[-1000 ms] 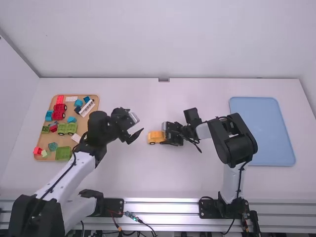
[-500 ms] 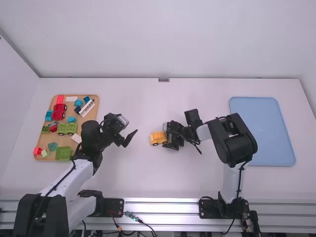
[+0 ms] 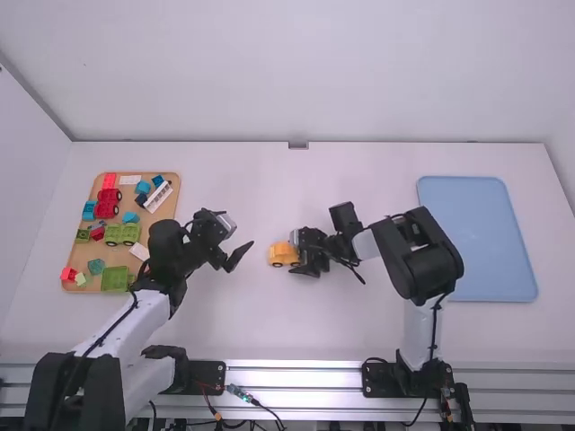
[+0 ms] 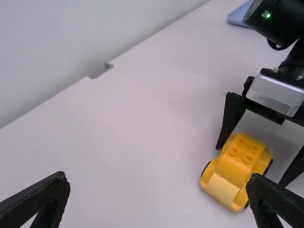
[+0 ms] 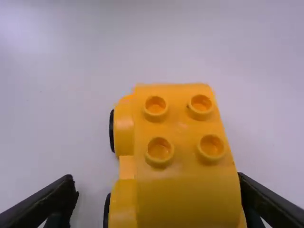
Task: Assemble lego blocks to make yellow taxi
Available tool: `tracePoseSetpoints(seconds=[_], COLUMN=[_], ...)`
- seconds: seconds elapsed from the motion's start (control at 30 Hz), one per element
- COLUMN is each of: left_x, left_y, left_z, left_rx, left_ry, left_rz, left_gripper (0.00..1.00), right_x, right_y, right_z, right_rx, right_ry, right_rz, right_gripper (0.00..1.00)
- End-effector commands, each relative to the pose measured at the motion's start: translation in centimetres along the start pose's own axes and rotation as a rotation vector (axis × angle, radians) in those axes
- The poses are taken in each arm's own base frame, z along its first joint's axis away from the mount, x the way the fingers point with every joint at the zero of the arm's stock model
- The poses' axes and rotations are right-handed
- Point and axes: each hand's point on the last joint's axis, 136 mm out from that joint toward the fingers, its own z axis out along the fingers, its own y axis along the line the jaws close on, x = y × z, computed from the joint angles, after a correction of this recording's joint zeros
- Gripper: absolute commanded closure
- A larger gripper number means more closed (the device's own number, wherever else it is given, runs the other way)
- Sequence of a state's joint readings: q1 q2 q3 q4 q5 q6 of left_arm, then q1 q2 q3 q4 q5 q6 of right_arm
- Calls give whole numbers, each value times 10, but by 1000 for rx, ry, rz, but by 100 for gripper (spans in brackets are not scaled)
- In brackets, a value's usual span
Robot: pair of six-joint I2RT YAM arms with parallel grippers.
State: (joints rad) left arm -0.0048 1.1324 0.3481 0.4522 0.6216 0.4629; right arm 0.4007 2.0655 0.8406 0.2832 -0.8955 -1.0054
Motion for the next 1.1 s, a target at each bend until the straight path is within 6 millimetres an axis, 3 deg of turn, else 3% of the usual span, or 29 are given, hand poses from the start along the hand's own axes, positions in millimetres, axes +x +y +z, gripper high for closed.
tracePoseSetpoints(seconds=[0.0,0.13,0.4,0.53,0.67,0.73,0.83,0.87,1.03,1.07], left_x=[0,1,2,3,3,2,4,4,4,4], left_y=[-4,-6,-5,-4,-5,-5,-5,-5,-5,-5], left_z=[0,0,0,0,0,0,0,0,0,0], left_rx=[23,30,23,21,22,23,22,22,23,23], left_ry=[-4,-2,5,6,5,5,10,10,11,11], left_rz=[-7,-11,-14,-13,-13,-13,-16,-16,-16,-16], left_gripper=[1,1,1,1,1,1,1,1,1,1], right_x=[-3,0,-3,-4,-10,-16,-23,-23,-20,-19], right_y=[1,-2,-10,-34,-56,-66,-86,-87,-117,-118], right_z=[6,6,5,-4,-19,-31,-68,-70,-158,-164], right_rx=[-28,-17,4,62,124,149,245,252,556,574], right_ry=[-5,14,9,13,12,4,38,40,147,149], right_rz=[-17,0,54,123,189,210,231,233,363,369], right_gripper=[27,43,52,71,80,83,95,96,100,100])
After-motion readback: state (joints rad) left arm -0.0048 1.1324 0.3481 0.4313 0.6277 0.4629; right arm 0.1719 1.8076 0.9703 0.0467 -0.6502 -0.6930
